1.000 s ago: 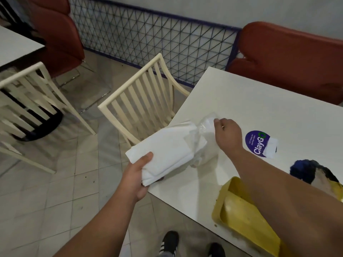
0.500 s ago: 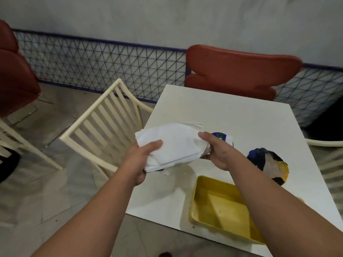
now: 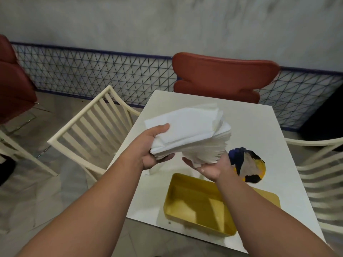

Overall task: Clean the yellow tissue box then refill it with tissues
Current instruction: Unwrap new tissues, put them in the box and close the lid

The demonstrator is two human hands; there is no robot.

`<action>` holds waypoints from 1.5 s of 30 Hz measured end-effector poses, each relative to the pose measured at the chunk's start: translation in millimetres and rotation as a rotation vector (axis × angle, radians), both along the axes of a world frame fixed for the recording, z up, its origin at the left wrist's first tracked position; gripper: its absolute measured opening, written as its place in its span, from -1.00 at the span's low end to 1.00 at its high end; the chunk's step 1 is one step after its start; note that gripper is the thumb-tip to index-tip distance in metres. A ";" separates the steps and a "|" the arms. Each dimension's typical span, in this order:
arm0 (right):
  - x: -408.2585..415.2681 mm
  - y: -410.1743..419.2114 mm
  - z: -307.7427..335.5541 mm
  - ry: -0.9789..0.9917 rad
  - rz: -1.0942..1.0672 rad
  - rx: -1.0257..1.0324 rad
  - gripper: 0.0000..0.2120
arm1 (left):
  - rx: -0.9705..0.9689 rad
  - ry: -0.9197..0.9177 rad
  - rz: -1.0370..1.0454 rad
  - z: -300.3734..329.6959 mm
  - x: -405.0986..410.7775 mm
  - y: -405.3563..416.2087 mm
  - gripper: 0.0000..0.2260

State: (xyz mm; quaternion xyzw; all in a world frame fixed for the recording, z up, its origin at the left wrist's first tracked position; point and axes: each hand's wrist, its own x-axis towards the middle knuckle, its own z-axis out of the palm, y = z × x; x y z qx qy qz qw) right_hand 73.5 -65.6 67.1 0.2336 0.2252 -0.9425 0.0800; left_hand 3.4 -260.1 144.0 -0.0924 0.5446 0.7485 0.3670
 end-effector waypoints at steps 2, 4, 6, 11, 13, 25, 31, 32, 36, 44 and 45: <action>11.5 17.7 -0.4 -0.025 -0.050 0.006 -0.22 | -0.063 0.006 -0.015 -8.9 2.2 -3.7 -0.69; 22.8 36.3 0.6 -0.030 0.014 0.075 -0.08 | -0.131 0.028 -0.042 -15.4 6.1 -5.5 -0.63; 33.4 49.7 5.7 0.008 0.125 0.161 -0.08 | -0.179 0.050 -0.054 -20.4 11.1 -3.1 -0.59; 47.2 60.5 18.0 -0.099 0.245 0.580 -0.43 | -0.256 0.144 -0.088 -30.1 25.0 16.7 -0.62; 52.9 61.9 20.3 -0.125 0.221 0.670 -0.68 | -0.269 0.158 -0.102 -32.0 30.5 24.2 -0.63; 91.1 81.9 2.0 -0.045 0.198 0.548 -0.70 | -0.329 0.094 -0.189 -42.0 51.4 31.7 -0.57; 109.0 59.0 -18.6 -0.168 0.185 0.579 -0.74 | -0.422 0.099 -0.232 -64.5 59.6 24.5 -0.53; 111.9 56.4 -20.9 -0.201 0.165 0.606 -0.73 | -0.432 0.106 -0.247 -68.8 60.4 24.1 -0.55; 122.8 45.5 -25.5 -0.313 0.138 0.785 -0.66 | -0.529 0.171 -0.312 -79.3 56.6 24.4 -0.65; 123.7 15.6 -27.0 -0.575 0.234 1.266 -0.68 | -0.925 0.369 -0.489 -91.2 51.5 31.7 -0.60; 122.9 12.3 -27.3 -0.598 0.253 1.309 -0.69 | -0.985 0.413 -0.525 -91.2 51.0 34.4 -0.62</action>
